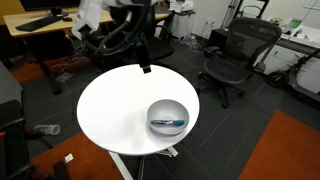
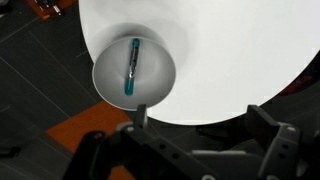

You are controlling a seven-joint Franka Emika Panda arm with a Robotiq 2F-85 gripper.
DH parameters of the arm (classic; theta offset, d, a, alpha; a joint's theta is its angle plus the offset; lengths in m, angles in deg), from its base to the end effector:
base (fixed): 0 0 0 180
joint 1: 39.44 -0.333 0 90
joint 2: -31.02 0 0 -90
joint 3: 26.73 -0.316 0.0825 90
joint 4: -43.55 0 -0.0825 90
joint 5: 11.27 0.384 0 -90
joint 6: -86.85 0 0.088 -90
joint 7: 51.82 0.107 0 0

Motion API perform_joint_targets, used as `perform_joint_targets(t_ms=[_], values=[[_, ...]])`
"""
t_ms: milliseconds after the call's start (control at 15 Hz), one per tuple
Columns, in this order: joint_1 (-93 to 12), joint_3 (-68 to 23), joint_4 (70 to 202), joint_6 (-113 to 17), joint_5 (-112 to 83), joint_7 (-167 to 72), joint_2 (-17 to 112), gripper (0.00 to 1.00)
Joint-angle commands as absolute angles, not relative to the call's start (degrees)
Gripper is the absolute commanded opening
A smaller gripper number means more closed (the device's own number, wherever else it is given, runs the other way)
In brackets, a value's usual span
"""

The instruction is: Remove the marker from the bowl and put it on the table

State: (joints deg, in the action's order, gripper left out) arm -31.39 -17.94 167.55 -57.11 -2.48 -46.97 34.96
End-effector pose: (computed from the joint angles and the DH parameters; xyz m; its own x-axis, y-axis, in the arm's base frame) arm 0.5470 -0.1660 0.3934 0.8444 -0.4683 0.2602 -0.4492 -0.8835 -0.1327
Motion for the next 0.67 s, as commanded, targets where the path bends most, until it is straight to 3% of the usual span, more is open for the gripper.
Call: perform_joint_targets(t_ms=[0, 600], values=[[-30.23, -17.64, 161.07, -57.37, -1.21, -47.17, 42.34, 1.00], [-27.33, -17.36, 150.53, -56.07, -1.57, -46.27, 55.97, 1.00]])
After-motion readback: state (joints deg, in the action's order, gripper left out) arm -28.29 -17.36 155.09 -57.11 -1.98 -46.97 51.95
